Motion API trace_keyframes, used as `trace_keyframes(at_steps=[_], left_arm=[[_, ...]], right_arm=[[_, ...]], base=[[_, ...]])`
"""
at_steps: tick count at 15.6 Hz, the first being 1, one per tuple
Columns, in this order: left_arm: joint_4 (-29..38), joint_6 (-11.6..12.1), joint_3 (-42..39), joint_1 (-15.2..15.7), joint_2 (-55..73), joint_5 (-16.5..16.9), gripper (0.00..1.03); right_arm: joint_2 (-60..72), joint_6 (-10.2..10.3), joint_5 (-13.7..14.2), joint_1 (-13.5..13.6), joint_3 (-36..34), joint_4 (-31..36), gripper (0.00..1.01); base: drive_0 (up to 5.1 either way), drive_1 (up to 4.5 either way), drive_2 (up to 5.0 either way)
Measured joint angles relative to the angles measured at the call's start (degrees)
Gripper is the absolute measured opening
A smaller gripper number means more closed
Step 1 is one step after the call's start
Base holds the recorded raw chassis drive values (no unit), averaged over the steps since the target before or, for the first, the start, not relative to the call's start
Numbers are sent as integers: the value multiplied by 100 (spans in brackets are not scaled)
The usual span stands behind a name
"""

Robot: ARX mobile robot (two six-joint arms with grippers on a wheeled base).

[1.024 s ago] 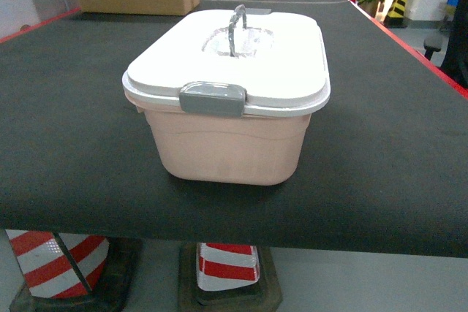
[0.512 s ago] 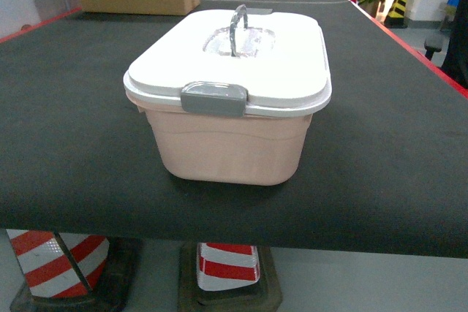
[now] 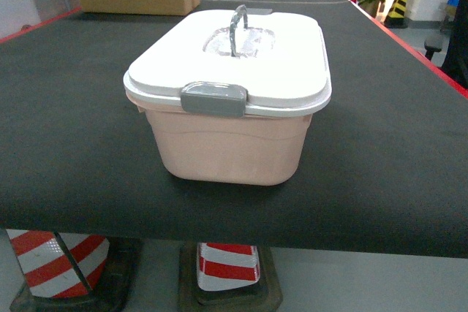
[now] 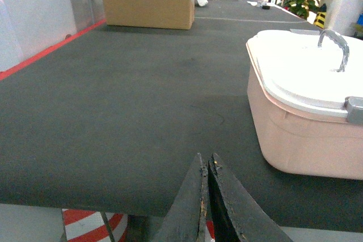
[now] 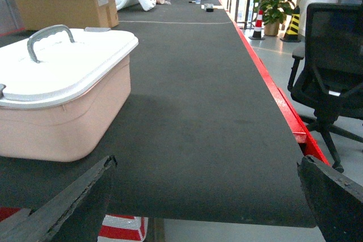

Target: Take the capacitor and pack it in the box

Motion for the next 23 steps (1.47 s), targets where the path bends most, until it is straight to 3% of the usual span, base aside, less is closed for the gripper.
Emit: trace_keyframes(at_steps=[1, 6, 15, 16, 19, 23], left_arm=[[210, 0, -153, 0, -37, 0, 2], [-702, 2, -155, 0, -938, 0, 2], [-1563, 2, -155, 0, -1805, 2, 2], [-2492, 4, -122, 0, -2747, -15, 2], [-2599, 4, -151, 11, -2747, 2, 2], [-2594, 4, -151, 11, -2747, 2, 17]], right_arm=[[0, 0, 0, 0, 0, 0, 98], [0, 0, -2, 0, 0, 0, 98], [0, 0, -2, 0, 0, 0, 98], [0, 0, -4, 0, 0, -2, 98], [0, 0, 0, 0, 0, 0, 98], [0, 0, -2, 0, 0, -2, 98]], base=[[0, 0, 0], [0, 0, 0], [0, 0, 0], [0, 0, 0], [0, 0, 0], [0, 0, 0]])
